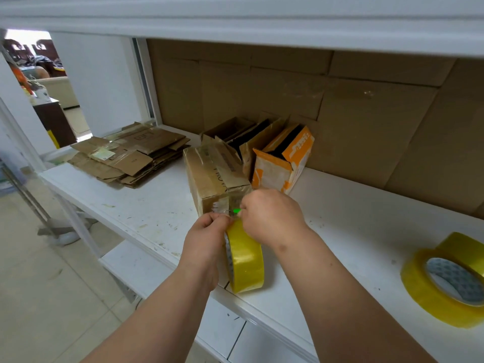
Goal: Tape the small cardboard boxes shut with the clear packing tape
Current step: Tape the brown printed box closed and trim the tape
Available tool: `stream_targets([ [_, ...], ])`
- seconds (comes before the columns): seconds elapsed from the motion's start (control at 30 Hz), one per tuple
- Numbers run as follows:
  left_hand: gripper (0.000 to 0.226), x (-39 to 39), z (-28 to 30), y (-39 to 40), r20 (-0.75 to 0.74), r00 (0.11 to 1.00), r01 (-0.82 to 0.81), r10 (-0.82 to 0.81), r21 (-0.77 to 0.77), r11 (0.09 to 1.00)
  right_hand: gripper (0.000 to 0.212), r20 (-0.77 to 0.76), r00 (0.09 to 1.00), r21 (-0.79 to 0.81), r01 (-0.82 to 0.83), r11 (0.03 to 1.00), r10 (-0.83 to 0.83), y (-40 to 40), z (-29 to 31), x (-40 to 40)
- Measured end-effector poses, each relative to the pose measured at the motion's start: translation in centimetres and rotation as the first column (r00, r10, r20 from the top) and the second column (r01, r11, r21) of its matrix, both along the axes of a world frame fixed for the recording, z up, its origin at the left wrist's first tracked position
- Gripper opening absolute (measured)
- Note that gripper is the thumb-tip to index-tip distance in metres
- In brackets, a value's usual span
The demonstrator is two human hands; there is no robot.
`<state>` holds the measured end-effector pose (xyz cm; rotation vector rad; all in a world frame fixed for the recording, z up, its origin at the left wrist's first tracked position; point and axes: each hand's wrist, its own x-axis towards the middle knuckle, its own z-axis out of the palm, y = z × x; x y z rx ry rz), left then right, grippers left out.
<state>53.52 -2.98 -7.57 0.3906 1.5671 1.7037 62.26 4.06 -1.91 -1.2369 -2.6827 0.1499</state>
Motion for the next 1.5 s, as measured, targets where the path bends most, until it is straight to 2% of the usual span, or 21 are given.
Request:
stream_targets([
  [0.33, 0.012, -0.5, -0.2, -0.2, 0.001, 1.0, -0.015, 0.015, -0.007, 1.0, 0.016, 0.036, 0.973, -0.08, 0.228, 0.97, -0.226, 4.6, -4.3, 4.1],
  [0.47, 0.012, -0.8, -0.7, 0.1, -0.009, 1.0, -0.017, 0.017, 0.0, 1.0, 0.021, 0.24, 0.944, -0.094, 0.253, 0.963, -0.224, 3.9, -6.8, 4.7],
  [0.53, 0.019, -0.9, -0.9, 0.2, -0.02, 1.0, -0.019, 0.019, 0.003, 1.0, 0.034, 0.266, 0.936, -0.075, 0.256, 0.964, -0.228, 3.8, -7.3, 4.5],
  [0.57, 0.024, -1.0, -1.0, 0.2, -0.028, 0.999, -0.019, 0.019, -0.001, 1.0, 0.041, 0.182, 0.953, -0.115, 0.266, 0.957, -0.242, 3.6, -7.1, 4.3],
  [0.6, 0.028, -1.1, -1.1, 0.2, -0.038, 0.999, -0.016, 0.016, -0.006, 1.0, 0.043, 0.019, 0.964, -0.22, 0.261, 0.94, -0.263, 3.2, -6.6, 3.9],
  [0.63, 0.029, -1.1, -1.1, 0.2, -0.047, 0.999, -0.013, 0.012, -0.007, 1.0, 0.04, -0.184, 0.936, -0.371, 0.216, 0.903, -0.3, 2.8, -6.0, 3.5],
  [0.67, 0.029, -1.2, -1.0, 0.2, -0.054, 0.999, -0.008, 0.008, -0.002, 1.0, 0.034, -0.372, 0.86, -0.532, 0.112, 0.839, -0.35, 2.3, -5.3, 2.9],
  [0.7, 0.029, -1.2, -1.0, 0.2, -0.061, 0.998, -0.004, 0.005, 0.007, 1.0, 0.028, -0.481, 0.773, -0.661, -0.011, 0.75, -0.413, 1.6, -4.6, 2.3],
  [0.73, 0.028, -1.1, -0.9, 0.1, -0.07, 0.998, -0.001, 0.002, 0.015, 1.0, 0.024, -0.519, 0.729, -0.727, -0.102, 0.679, -0.447, 1.0, -4.1, 1.8],
  [0.77, 0.026, -1.1, -0.9, 0.1, -0.084, 0.996, 0.002, 0.0, 0.02, 1.0, 0.023, -0.525, 0.722, -0.751, -0.143, 0.644, -0.451, 0.6, -3.8, 1.3],
  [0.83, 0.022, -1.1, -0.9, 0.0, -0.115, 0.993, 0.005, -0.002, 0.028, 1.0, 0.014, -0.521, 0.72, -0.765, -0.155, 0.626, -0.458, 0.2, -3.8, 0.4],
  [0.9, 0.02, -1.1, -0.8, -0.1, -0.141, 0.99, 0.013, -0.007, 0.042, 0.999, 0.005, -0.52, 0.677, -0.786, -0.14, 0.602, -0.521, 0.3, -4.1, -0.2],
  [1.0, 0.018, -0.9, -0.8, -0.4, -0.201, 0.979, 0.042, -0.031, 0.051, 0.998, 0.018, -0.492, 0.61, -0.84, -0.146, 0.522, -0.621, 0.7, -4.1, -0.3],
  [1.1, 0.023, -0.9, -1.0, -0.5, -0.294, 0.956, 0.037, -0.019, 0.058, 0.998, 0.01, -0.488, 0.628, -0.848, -0.179, 0.498, -0.606, 1.1, -4.3, 0.0],
  [1.17, 0.023, -0.9, -1.2, -0.6, -0.417, 0.909, 0.026, -0.001, 0.055, 0.998, 0.01, -0.53, 0.608, -0.826, -0.215, 0.52, -0.591, 1.0, -4.5, 0.0],
  [1.27, 0.02, -0.8, -1.1, -0.8, -0.638, 0.77, 0.006, 0.018, 0.036, 0.999, 0.022, -0.637, 0.566, -0.733, -0.235, 0.638, -0.523, 0.3, -4.8, -0.2],
  [1.37, 0.018, -1.4, -1.1, -1.2, -0.788, 0.615, 0.006, 0.035, 0.049, 0.999, 0.012, -0.682, 0.615, -0.61, -0.177, 0.773, -0.397, -0.2, -4.6, 0.2],
  [1.43, 0.012, -1.8, -1.4, -1.4, -0.841, 0.537, -0.017, 0.067, 0.069, 0.997, 0.01, -0.703, 0.612, -0.586, -0.209, 0.783, -0.363, -0.3, -4.4, 0.5],
  [1.5, 0.016, -2.0, -1.4, -1.6, -0.859, 0.496, -0.075, 0.126, 0.102, 0.992, 0.012, -0.708, 0.617, -0.583, -0.236, 0.777, -0.344, -0.4, -4.2, 0.7],
])
